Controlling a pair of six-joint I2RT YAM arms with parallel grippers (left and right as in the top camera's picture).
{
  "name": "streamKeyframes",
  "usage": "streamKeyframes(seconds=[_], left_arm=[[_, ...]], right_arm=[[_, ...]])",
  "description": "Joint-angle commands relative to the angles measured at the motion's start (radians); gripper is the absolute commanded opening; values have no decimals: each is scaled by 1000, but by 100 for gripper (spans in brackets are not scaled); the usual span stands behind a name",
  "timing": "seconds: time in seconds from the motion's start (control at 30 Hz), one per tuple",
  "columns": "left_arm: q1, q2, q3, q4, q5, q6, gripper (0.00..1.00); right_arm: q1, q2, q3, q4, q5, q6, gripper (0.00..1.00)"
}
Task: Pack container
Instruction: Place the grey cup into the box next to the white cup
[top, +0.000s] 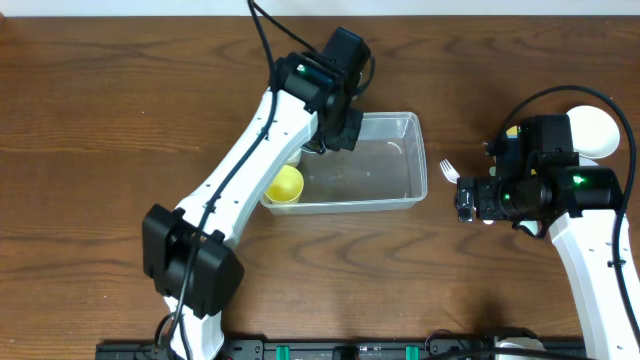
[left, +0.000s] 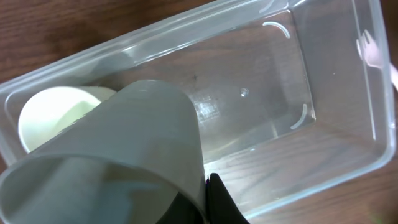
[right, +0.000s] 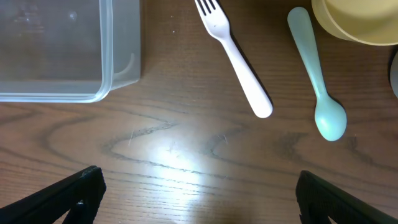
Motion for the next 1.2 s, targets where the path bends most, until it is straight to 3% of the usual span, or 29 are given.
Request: streamKeyframes(seconds=[0.0, 0.67, 0.9, 1.17], left_arm=[[5, 43, 2, 5, 10, 32, 6], [36, 212, 2, 62, 10, 85, 6], [38, 212, 2, 66, 10, 84, 34], [38, 211, 2, 64, 10, 84, 36]], right_arm=[[1, 2, 16, 1, 10, -12, 99], [1, 2, 16, 1, 10, -12, 99], [1, 2, 16, 3, 10, -12, 99], [1, 2, 16, 3, 10, -12, 99]])
